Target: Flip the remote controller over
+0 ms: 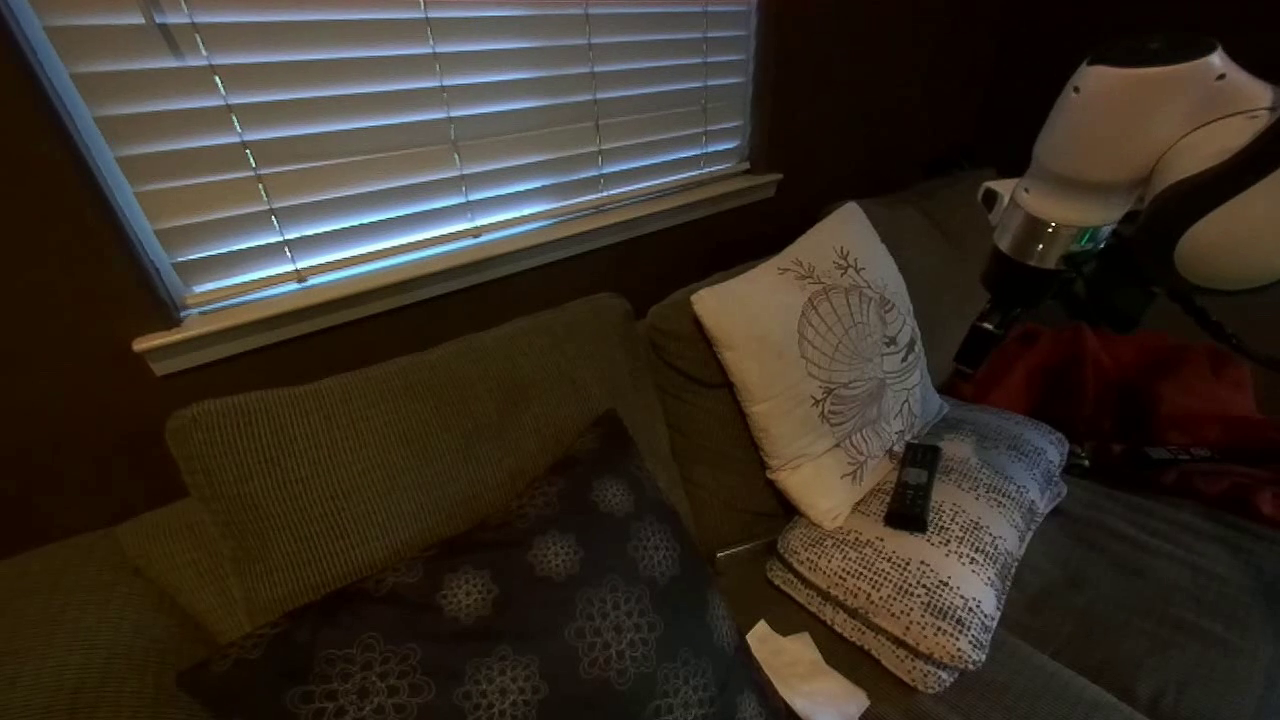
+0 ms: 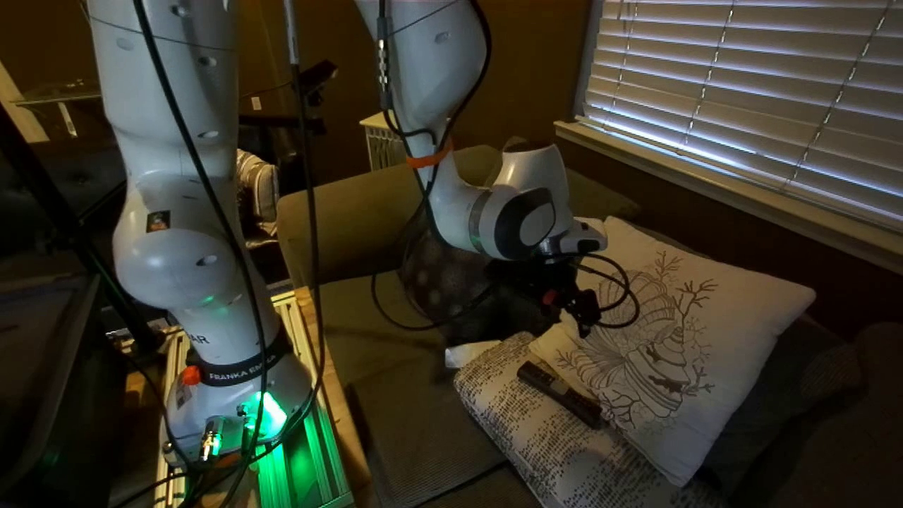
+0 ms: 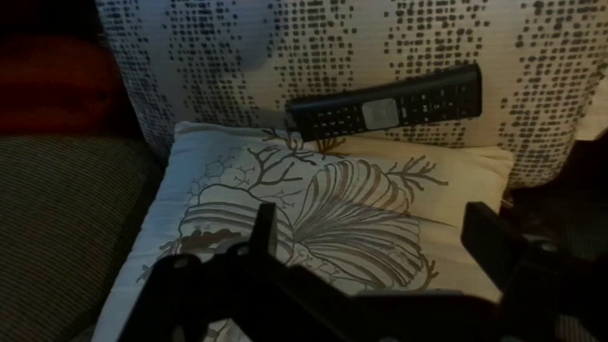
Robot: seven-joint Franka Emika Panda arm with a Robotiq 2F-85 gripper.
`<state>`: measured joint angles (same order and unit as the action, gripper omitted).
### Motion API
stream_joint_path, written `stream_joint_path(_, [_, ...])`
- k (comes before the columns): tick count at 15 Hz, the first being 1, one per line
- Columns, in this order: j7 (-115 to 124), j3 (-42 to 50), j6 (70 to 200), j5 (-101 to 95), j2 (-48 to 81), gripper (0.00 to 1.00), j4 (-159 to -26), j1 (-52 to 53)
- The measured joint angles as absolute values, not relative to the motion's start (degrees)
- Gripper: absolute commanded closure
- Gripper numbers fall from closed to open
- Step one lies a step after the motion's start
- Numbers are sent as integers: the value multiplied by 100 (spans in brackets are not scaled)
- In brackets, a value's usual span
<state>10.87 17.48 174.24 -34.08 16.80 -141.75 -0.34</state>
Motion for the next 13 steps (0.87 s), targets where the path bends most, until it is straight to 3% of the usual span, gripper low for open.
stream_joint_path(6, [-29,541,18071,-1798,1674,0,-14724,-1038])
stream_joint_path(13, [-147,538,18071,-1644,1687,0,-14731,-1024])
